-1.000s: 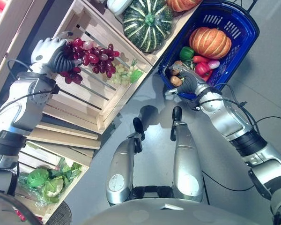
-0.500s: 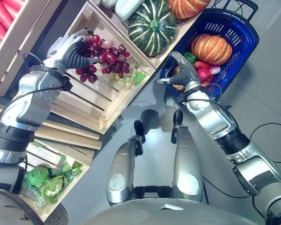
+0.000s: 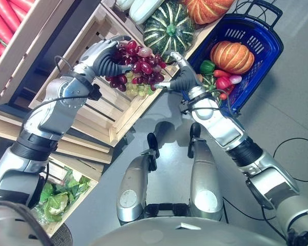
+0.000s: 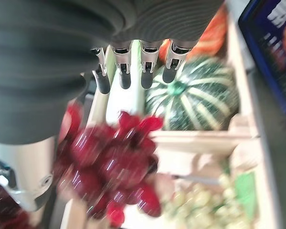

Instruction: Pick up fruits and vegetables into the basket

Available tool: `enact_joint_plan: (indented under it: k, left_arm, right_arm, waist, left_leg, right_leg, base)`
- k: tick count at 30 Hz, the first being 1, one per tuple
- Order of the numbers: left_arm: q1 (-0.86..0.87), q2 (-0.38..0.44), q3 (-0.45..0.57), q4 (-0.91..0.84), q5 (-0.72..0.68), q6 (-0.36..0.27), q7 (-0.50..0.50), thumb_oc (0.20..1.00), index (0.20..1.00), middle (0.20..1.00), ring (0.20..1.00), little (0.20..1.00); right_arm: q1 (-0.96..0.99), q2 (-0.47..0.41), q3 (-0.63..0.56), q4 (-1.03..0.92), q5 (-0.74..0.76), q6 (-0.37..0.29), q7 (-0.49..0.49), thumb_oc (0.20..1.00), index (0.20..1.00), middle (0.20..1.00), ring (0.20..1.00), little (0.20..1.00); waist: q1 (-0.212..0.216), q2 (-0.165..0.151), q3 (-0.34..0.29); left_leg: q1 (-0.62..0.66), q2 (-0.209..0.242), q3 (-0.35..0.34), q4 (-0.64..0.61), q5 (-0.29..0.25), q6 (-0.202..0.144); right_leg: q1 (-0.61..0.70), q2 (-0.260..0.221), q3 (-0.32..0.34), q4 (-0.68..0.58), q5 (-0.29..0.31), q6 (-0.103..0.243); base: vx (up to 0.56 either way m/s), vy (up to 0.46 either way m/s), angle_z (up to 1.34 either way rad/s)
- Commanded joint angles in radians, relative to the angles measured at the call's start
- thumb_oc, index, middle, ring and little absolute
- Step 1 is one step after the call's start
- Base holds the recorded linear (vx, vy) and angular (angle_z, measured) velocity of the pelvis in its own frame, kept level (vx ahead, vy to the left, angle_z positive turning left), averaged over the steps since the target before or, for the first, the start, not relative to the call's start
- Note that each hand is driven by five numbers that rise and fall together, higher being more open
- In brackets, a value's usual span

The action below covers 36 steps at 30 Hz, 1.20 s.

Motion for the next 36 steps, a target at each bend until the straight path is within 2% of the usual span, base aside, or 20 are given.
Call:
enact_joint_plan:
  k: [1,5,9,13,17,18,20,26,28,36]
  left_arm:
    - [-0.097,-0.042,-0.011,-0.13,-0.056,-0.03,0.01,0.2,0.2,0.2,0.2,0.2]
    - [-0.131,-0.05,-0.029,-0.136,-0.07,-0.028,-0.009,0.2,0.2,0.2,0.2,0.2]
    - [-0.151,-0.055,-0.04,-0.138,-0.086,-0.027,-0.017,0.2,0.2,0.2,0.2,0.2]
    - [-0.191,-0.073,-0.062,-0.146,-0.115,-0.011,-0.016,0.2,0.2,0.2,0.2,0.2]
    - [-0.214,-0.083,-0.074,-0.142,-0.137,0.002,-0.004,0.2,0.2,0.2,0.2,0.2]
    - [-0.224,-0.088,-0.078,-0.141,-0.147,0.006,0.006,0.2,0.2,0.2,0.2,0.2]
    - [-0.227,-0.094,-0.077,-0.141,-0.157,0.008,0.008,0.2,0.2,0.2,0.2,0.2]
    - [-0.224,-0.119,-0.08,-0.134,-0.214,0.009,0.022,0.2,0.2,0.2,0.2,0.2]
    - [-0.214,-0.138,-0.083,-0.134,-0.242,0.011,0.014,0.2,0.2,0.2,0.2,0.2]
    - [-0.147,-0.188,-0.098,-0.128,-0.223,0.009,0.029,0.2,0.2,0.2,0.2,0.2]
  right_arm:
    - [-0.083,0.044,0.016,-0.026,0.017,-0.069,-0.001,1.0,1.0,1.0,1.0,1.0]
    - [-0.09,0.06,0.034,0.003,0.059,-0.043,0.021,1.0,1.0,1.0,1.0,1.0]
    - [-0.087,0.07,0.04,0.027,0.071,-0.048,-0.001,1.0,1.0,1.0,1.0,1.0]
    - [-0.071,0.092,0.038,0.077,0.04,-0.055,-0.06,1.0,1.0,1.0,1.0,1.0]
    - [-0.064,0.096,0.029,0.113,-0.052,-0.019,-0.146,1.0,1.0,1.0,1.0,1.0]
    - [-0.061,0.091,0.015,0.136,-0.101,0.023,-0.2,1.0,1.0,1.0,1.0,1.0]
    - [-0.056,0.087,0.003,0.153,-0.102,0.035,-0.233,1.0,1.0,1.0,1.0,1.0]
    - [-0.021,0.092,-0.018,0.162,-0.045,-0.029,-0.225,1.0,1.0,1.0,1.0,1.0]
    - [-0.004,0.107,-0.022,0.15,-0.012,-0.087,-0.231,1.0,1.0,1.0,1.0,1.0]
    - [0.029,0.139,-0.031,0.091,0.07,-0.212,-0.252,1.0,1.0,1.0,1.0,1.0]
  waist:
    - [0.022,0.08,-0.068]
    - [0.023,0.071,-0.068]
    - [0.023,0.067,-0.066]
    - [0.019,0.062,-0.06]
    - [0.012,0.06,-0.054]
    - [0.005,0.061,-0.05]
    - [0.0,0.062,-0.048]
    - [-0.015,0.068,-0.041]
    - [-0.017,0.071,-0.041]
    - [-0.025,0.082,-0.041]
  left_leg:
    - [-0.001,-0.015,0.002,0.067,-0.075,-0.011]
    - [0.001,-0.012,0.0,0.07,-0.076,-0.011]
    - [-0.001,-0.009,0.0,0.072,-0.076,-0.009]
    - [-0.003,-0.007,0.001,0.074,-0.076,-0.007]
    - [-0.005,-0.004,0.006,0.078,-0.078,-0.004]
    - [-0.006,-0.003,0.01,0.079,-0.079,-0.003]
    - [-0.006,-0.003,0.012,0.079,-0.08,-0.001]
    - [-0.006,-0.003,0.017,0.077,-0.081,0.001]
    - [-0.009,-0.004,0.018,0.078,-0.08,0.001]
    - [-0.004,-0.005,0.023,0.073,-0.079,0.001]
  right_leg:
    - [0.125,-0.051,-0.021,-0.045,-0.081,0.09]
    - [0.127,-0.052,-0.025,-0.043,-0.078,0.091]
    - [0.125,-0.052,-0.026,-0.04,-0.077,0.091]
    - [0.123,-0.049,-0.027,-0.037,-0.075,0.091]
    - [0.118,-0.048,-0.026,-0.034,-0.073,0.092]
    - [0.116,-0.047,-0.025,-0.032,-0.072,0.092]
    - [0.114,-0.045,-0.023,-0.033,-0.072,0.092]
    - [0.108,-0.044,-0.017,-0.03,-0.074,0.092]
    - [0.104,-0.045,-0.014,-0.028,-0.074,0.091]
    - [0.103,-0.046,-0.009,-0.03,-0.076,0.092]
  base:
    - [0.01,-0.024,0.04]
    - [0.01,-0.02,0.04]
    - [0.0,-0.018,0.07]
    - [0.0,-0.007,0.01]
    - [0.0,0.0,0.0]
    - [0.0,0.0,0.0]
    - [0.0,0.041,-0.01]
    - [0.01,0.035,-0.03]
    - [0.01,0.016,-0.01]
    - [0.01,0.026,-0.02]
